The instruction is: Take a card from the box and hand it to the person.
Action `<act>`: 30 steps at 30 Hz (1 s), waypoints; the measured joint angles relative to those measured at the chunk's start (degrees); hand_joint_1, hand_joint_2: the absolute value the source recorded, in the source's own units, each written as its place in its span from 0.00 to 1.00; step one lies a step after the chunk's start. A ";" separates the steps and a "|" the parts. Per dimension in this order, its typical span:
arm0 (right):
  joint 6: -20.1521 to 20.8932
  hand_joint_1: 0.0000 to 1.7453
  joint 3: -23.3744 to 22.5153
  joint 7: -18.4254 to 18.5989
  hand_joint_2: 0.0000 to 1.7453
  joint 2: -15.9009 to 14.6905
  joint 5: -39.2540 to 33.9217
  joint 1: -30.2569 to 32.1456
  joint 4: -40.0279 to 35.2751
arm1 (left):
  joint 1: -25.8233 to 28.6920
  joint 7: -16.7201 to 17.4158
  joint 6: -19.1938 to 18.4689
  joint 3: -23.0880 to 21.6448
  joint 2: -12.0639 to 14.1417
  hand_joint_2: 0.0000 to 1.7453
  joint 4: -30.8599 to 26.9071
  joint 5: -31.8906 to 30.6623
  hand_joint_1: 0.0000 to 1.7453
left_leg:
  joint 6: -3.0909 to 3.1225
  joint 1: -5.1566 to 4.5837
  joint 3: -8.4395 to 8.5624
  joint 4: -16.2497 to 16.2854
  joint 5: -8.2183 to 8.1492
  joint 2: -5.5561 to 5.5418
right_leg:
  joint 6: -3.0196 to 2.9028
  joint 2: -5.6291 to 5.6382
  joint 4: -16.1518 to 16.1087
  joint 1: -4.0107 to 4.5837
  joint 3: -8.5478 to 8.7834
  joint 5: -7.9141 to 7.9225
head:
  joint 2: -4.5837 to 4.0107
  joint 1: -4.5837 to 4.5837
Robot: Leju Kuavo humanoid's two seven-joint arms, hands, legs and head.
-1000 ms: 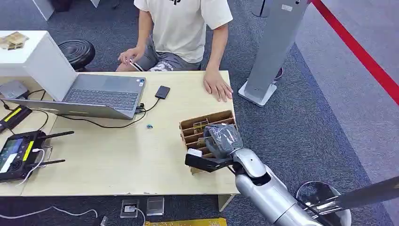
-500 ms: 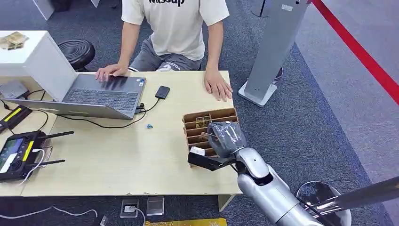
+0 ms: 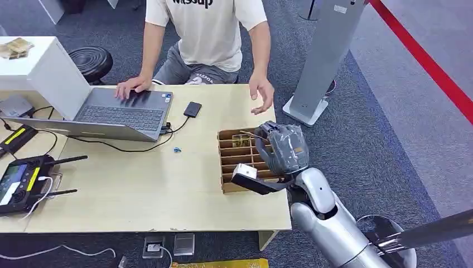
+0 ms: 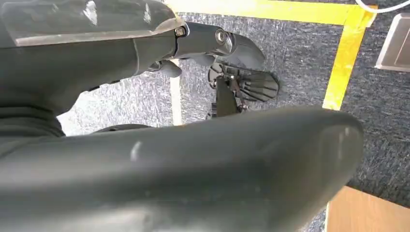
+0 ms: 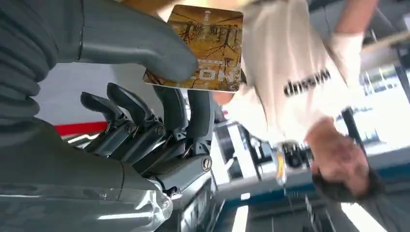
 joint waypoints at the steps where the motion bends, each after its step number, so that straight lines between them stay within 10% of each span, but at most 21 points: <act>1: -0.70 1.00 -0.24 -0.20 1.00 -0.20 0.13 0.00 -1.16 | 0.00 -0.02 -0.09 0.00 0.00 0.00 0.00 -0.11 0.00 | 0.00 0.00 0.00 0.00 0.00 0.00 | 0.00 0.00 0.00 0.00 0.00 0.00 | 0.00 0.02; 18: -10.60 1.00 -1.16 -0.31 1.00 -0.44 7.43 -2.99 -2.55 | -0.09 -0.02 -0.24 -1.29 0.00 0.00 0.00 -0.26 0.00 | 0.00 0.00 -0.04 0.00 0.00 -0.03 | 0.00 -0.02 0.00 0.00 0.01 0.00 | 0.00 -0.04; 19: -10.60 0.75 -1.14 -0.09 1.00 -0.39 7.89 -3.05 -2.38 | -0.08 -0.02 -0.26 -1.33 0.00 0.00 0.00 -0.28 0.00 | 0.00 0.00 -0.05 0.00 0.00 -0.04 | 0.00 -0.03 0.00 0.00 0.01 0.00 | 0.00 0.00; 20: -10.60 0.00 -1.11 0.11 1.00 -0.31 8.40 -3.08 -2.14 | -0.06 -0.02 -0.26 -1.35 0.00 0.00 0.00 -0.28 0.00 | 0.00 0.00 -0.06 0.00 0.00 -0.04 | 0.00 -0.04 0.00 0.00 0.01 0.00 | 0.00 0.00; 30: 5.86 0.00 -0.63 1.90 1.00 0.39 -7.11 -4.01 3.04 | -0.10 0.77 -0.04 -1.40 -0.02 0.00 0.00 0.33 0.00 | 0.00 0.00 -0.07 0.00 0.00 -0.05 | 0.00 -0.05 0.00 0.00 -0.02 0.00 | 0.00 -0.02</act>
